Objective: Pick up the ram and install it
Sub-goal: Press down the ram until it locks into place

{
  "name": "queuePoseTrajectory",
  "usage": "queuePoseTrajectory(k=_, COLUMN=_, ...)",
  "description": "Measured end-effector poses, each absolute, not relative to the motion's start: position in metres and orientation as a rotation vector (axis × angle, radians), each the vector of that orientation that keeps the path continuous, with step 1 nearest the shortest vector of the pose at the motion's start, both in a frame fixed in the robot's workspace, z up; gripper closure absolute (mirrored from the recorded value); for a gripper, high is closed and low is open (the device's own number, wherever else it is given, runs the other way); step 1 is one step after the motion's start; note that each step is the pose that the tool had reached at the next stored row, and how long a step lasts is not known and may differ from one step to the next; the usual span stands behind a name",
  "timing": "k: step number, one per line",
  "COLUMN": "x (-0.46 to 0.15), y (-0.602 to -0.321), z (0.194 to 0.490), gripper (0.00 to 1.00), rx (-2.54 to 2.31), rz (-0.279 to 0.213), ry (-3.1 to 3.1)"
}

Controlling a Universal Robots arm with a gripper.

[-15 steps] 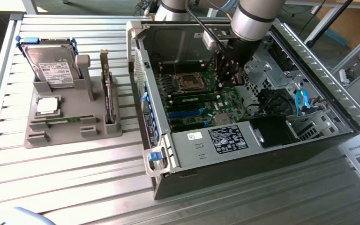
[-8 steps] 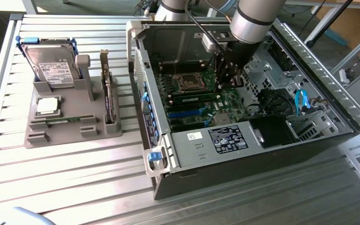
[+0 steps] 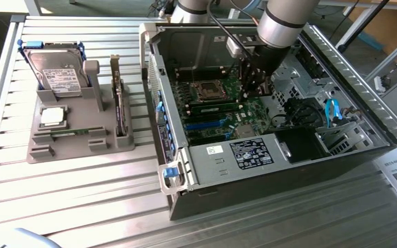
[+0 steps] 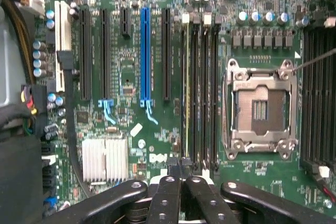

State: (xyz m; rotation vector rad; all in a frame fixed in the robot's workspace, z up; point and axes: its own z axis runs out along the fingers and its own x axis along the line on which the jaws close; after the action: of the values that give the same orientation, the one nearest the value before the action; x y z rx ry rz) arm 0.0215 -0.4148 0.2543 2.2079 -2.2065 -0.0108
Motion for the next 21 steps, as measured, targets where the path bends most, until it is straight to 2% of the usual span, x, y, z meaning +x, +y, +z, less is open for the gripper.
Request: queuePoseTrajectory(k=21, x=0.0244, y=-0.4074, z=0.2533, gripper=0.9, rx=2.208, rz=-0.011, ry=-2.206)
